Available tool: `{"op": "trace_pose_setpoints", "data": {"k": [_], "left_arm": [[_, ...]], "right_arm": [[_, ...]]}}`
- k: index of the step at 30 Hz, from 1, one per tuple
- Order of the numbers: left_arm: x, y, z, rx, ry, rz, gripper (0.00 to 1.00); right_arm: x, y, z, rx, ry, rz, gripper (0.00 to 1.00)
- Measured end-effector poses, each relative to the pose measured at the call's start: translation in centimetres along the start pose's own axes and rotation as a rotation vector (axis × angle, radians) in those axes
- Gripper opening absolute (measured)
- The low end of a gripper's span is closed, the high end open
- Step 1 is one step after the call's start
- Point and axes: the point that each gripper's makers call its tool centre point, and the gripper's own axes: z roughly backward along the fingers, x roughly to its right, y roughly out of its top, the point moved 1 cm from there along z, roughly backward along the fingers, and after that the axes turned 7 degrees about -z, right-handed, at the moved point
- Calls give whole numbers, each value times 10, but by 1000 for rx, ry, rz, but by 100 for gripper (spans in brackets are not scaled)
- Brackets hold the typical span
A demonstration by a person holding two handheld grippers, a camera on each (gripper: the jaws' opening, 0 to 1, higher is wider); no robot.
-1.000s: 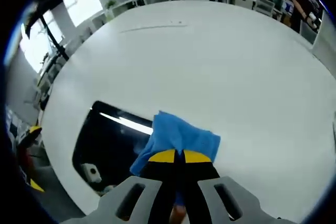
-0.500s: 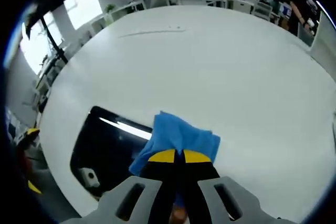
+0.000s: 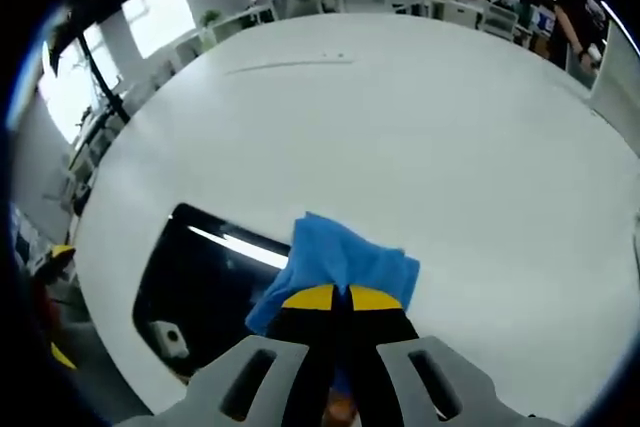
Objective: Wipe the mirror surface with the cleaning cloth until all visible marks leave the cleaned area.
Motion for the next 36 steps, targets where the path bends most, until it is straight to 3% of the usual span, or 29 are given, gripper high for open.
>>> {"op": "trace_pose_setpoints", "data": {"k": [8,16,22,29,36], "left_arm": [[1,-1,0,-8,-5,-4,100],[4,-2,-1,-18,-24,-9,100],[4,-1,-1,-12,-22,-8,100],[3,-1,-1,-13,-21,-9,100],[3,-3,-1,-18,-20,-11,100]], "right_arm": [[-2,1,2,8,7,7,0],[1,24,33,86,36,-37,0],[9,30,54,111,28,-24,0],[38,25,74,114,-6,-5,0],[69,6,78,89,-40,-25,0]]}}
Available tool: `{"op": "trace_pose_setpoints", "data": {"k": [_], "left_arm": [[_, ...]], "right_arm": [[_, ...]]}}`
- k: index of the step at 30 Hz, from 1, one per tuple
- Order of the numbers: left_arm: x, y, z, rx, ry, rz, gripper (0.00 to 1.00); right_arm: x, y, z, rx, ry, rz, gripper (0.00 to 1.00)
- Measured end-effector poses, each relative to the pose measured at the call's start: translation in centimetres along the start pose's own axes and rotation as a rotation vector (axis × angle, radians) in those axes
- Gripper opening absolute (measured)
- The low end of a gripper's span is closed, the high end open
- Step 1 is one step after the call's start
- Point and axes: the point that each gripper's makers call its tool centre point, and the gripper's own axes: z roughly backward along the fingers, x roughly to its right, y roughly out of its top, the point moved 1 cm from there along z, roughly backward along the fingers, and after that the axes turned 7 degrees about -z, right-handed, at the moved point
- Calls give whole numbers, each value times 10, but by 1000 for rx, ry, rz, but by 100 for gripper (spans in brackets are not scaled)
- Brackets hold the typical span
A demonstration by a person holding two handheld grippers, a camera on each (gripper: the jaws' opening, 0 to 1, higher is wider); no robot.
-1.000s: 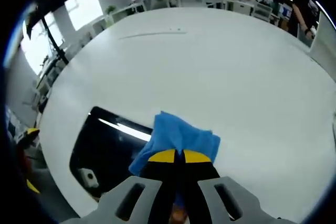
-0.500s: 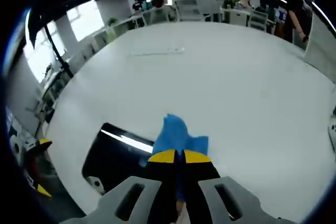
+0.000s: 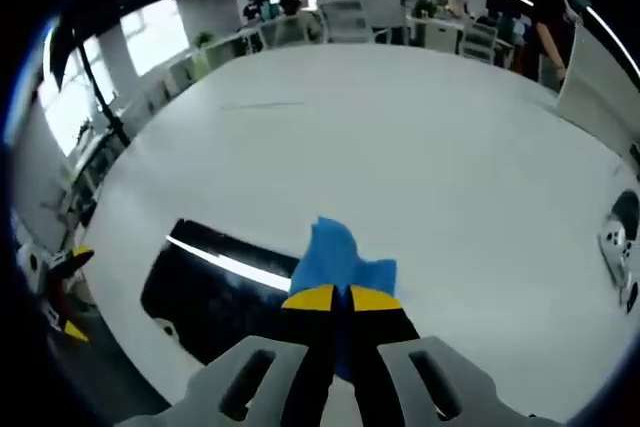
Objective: Wipe the mirror surface with the cleaning cloth until all visible marks leave the cleaned area.
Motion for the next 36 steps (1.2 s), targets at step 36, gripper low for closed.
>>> {"op": "trace_pose_setpoints", "data": {"k": [36], "left_arm": [[2,3,1,13,-2,-6,100]], "right_arm": [[9,-20,13,75,59,171,34]]}}
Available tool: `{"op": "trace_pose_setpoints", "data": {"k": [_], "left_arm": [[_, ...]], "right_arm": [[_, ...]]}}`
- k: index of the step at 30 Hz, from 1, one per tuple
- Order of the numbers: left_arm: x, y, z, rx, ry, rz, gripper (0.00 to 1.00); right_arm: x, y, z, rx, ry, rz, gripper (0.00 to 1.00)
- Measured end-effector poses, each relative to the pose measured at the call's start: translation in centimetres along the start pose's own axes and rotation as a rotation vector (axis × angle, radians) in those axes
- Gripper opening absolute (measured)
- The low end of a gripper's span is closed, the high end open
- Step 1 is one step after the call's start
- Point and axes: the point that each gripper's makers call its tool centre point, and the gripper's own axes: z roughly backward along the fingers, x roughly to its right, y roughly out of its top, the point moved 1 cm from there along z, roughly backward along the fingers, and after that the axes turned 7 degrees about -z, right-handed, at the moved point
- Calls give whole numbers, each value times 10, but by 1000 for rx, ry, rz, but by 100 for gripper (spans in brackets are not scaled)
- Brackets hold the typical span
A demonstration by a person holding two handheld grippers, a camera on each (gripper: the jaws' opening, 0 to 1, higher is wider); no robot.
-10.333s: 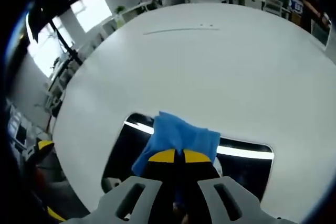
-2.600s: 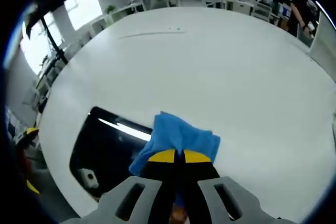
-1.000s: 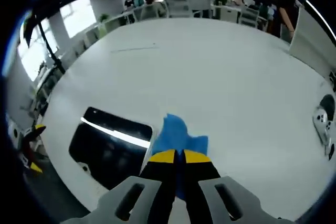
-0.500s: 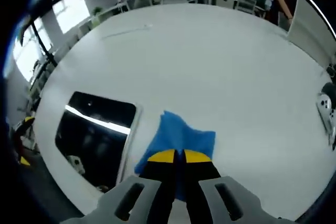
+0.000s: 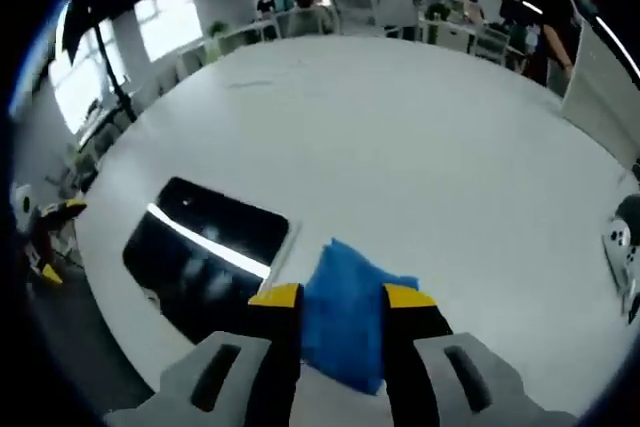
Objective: Wipe the mirror surface with the cleaning cloth until all visible marks leave the cleaned area.
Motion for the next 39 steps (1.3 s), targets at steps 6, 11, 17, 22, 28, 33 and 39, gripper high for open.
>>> {"op": "trace_pose_setpoints", "data": {"k": [6,11,17,22,28,33,39], "left_arm": [[-1,4,2,22,7,-12,100],[-5,2,4,16,22,-36,100],[-4,0,5,7,26,-78,100],[-8,-3,7,-3,29,-58,100],[-4,0,9,29,5,-30,100],[3,3,10,51,-46,-11,100],[2,6,11,59,-40,17,100]], "right_arm": [[5,21,57,134,36,29,44],[15,19,89,181,28,32,48],[15,2,100,193,32,-26,54],[9,-15,111,148,28,82,63],[30,-25,135,164,13,81,73],[27,-40,135,209,23,31,81],[13,-54,122,207,69,78,88]]}}
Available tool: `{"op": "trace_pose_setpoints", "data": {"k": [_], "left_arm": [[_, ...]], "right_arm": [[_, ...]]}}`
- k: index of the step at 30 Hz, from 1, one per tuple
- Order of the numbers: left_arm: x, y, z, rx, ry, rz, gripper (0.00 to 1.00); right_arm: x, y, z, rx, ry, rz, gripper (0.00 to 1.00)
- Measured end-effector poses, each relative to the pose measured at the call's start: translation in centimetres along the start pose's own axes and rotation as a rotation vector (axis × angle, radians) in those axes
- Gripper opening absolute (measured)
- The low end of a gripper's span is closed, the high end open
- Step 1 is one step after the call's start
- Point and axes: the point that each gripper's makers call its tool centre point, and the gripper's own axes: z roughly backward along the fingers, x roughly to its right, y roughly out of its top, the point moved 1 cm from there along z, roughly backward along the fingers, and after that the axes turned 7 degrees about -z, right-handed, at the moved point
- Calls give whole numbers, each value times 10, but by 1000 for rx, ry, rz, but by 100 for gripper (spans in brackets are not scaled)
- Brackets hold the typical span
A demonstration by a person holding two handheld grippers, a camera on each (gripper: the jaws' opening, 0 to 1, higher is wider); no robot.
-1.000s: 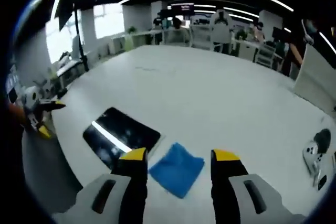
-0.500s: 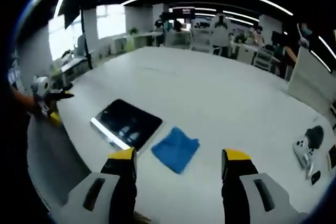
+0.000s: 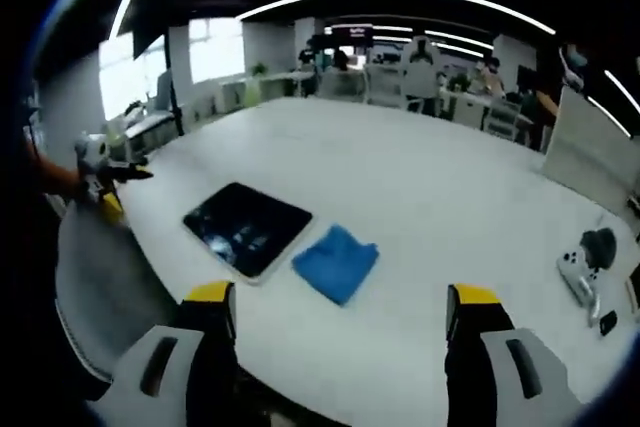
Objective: Wipe the mirror surface with the cleaning cloth until all visible marks leave the cleaned area.
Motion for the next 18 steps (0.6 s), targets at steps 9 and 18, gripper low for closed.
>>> {"op": "trace_pose_setpoints", "data": {"k": [9,18], "left_arm": [[-3,-10,-1,-53,22,-23,100],[-14,-11,-1,-58,75,-38,100]], "right_arm": [[21,-9,-5,-1,34,100,99],[26,-17,-7,12,109,110,100]]}}
